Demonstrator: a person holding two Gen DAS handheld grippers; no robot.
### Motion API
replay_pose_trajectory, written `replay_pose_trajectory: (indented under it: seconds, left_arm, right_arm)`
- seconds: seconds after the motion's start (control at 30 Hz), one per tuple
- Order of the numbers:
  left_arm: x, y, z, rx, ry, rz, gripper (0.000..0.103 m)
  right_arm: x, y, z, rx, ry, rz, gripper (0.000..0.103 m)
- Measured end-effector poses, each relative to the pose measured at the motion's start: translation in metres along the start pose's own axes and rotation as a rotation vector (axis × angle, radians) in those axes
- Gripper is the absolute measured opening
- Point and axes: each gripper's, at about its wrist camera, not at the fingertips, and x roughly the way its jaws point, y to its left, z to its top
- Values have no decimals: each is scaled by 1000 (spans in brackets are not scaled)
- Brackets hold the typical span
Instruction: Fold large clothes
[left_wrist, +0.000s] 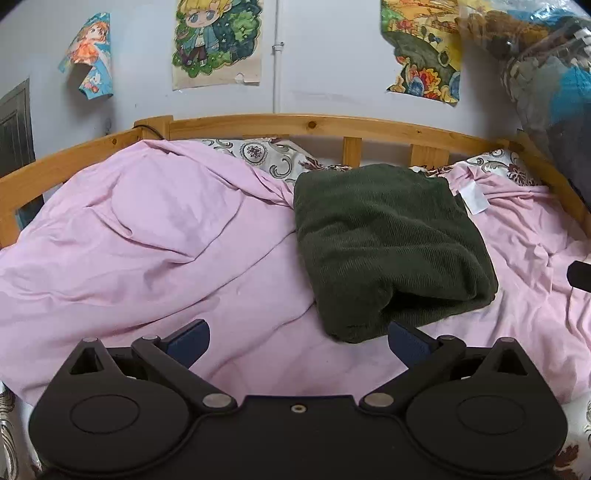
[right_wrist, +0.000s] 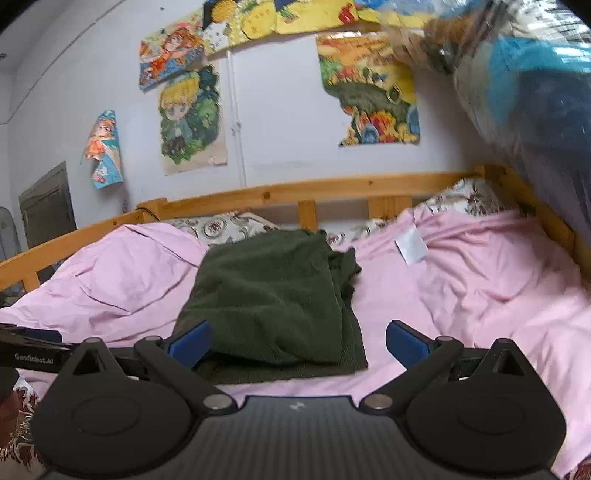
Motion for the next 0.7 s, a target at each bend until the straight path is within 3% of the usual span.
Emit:
replay_pose_trajectory:
  seconds: [0.17,0.7]
  left_arm:
    - [3,-8,-4,43,7,-3,102]
    - [9,-11,-9,20,47,-5,102]
  right_arm:
    - [6,-2,-5,12,22,3,103]
    - [11,6,-13,-21,47,29,103]
